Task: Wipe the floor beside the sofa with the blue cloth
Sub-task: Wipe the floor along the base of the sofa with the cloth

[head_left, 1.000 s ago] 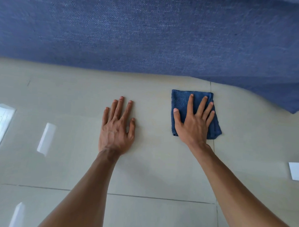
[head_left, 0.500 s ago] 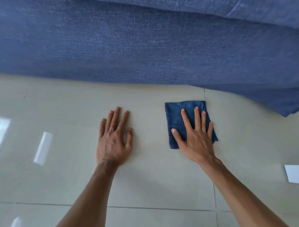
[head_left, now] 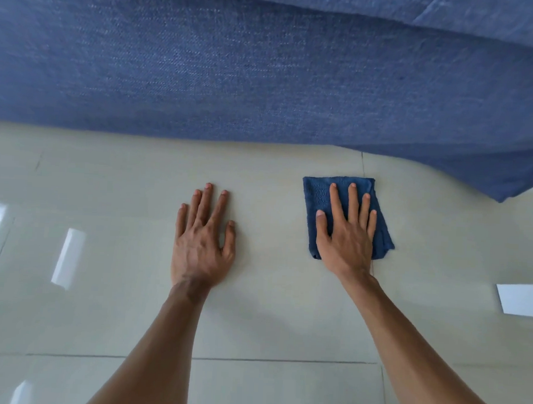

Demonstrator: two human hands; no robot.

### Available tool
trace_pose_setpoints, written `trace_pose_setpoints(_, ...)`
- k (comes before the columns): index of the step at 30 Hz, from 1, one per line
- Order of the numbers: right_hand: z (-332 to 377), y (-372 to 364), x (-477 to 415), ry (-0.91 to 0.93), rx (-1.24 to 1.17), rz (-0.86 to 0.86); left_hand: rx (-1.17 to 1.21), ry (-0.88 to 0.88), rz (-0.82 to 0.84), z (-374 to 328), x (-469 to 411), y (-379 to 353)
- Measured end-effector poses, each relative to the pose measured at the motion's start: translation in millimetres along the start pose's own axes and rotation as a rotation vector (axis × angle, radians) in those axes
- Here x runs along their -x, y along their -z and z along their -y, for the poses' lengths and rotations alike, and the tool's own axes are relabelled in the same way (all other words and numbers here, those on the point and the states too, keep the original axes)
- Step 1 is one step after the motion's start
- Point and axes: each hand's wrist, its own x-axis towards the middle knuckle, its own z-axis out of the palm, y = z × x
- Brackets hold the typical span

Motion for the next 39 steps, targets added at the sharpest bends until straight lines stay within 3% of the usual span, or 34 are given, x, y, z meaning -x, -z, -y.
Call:
trace_pose_setpoints(6,49.5,-13.0,-12.3,-0.254,-0.091,-0.066,-0.048,0.004,0.001,-0.2,-0.2,-5.7)
trace_pose_setpoints(13,-4.8,2.6,19.8,0.119,0.015,0.029,-0.064,0.027,0.014,1.3,0.5,-6.7)
trace_pose_setpoints(19,49.8,-7.4,-5.9,-0.214,-0.075,-0.020,-0.069,0.032,0.009,1.5,0.3,-9.6)
trace_pose_setpoints(22,49.9,-7.1,1.2,-0.020,-0.025,0.002,-0.070,0.026,0.017,2.2,0.3,-9.1)
trace_pose_setpoints(25,0.0,0.9,29.6,0.207,0.044,0.034,-0.051,0.032,0.024,2.4,-0.3,-7.2)
trace_pose_setpoints(28,-21.8,6.2,27.1,0.041,0.031,0.014,-0.051,0.035,0.019,0.4,0.4,-6.6)
trace_pose_setpoints(31,32.2,-1.8,-3.6,-0.222,-0.063,-0.017,-0.057,0.036,0.008,1.2,-0.1,-8.7)
trace_pose_setpoints(32,53.6,-3.6,-9.0,-0.226,-0.082,-0.005,-0.064,0.035,0.007,0.7,0.5,-9.2)
trace_pose_setpoints(34,73.2,-9.3,-3.6,-0.024,-0.042,0.004,-0.075,0.031,0.013,0.5,0.4,-8.9)
trace_pose_setpoints(37,28.1,-5.3,33.3,0.301,0.024,0.026,-0.060,0.029,0.014,1.3,-0.1,-6.0)
trace_pose_setpoints(39,-17.7,3.5,47.5,0.247,0.046,0.034,-0.052,0.031,0.021,-0.2,1.1,-3.9)
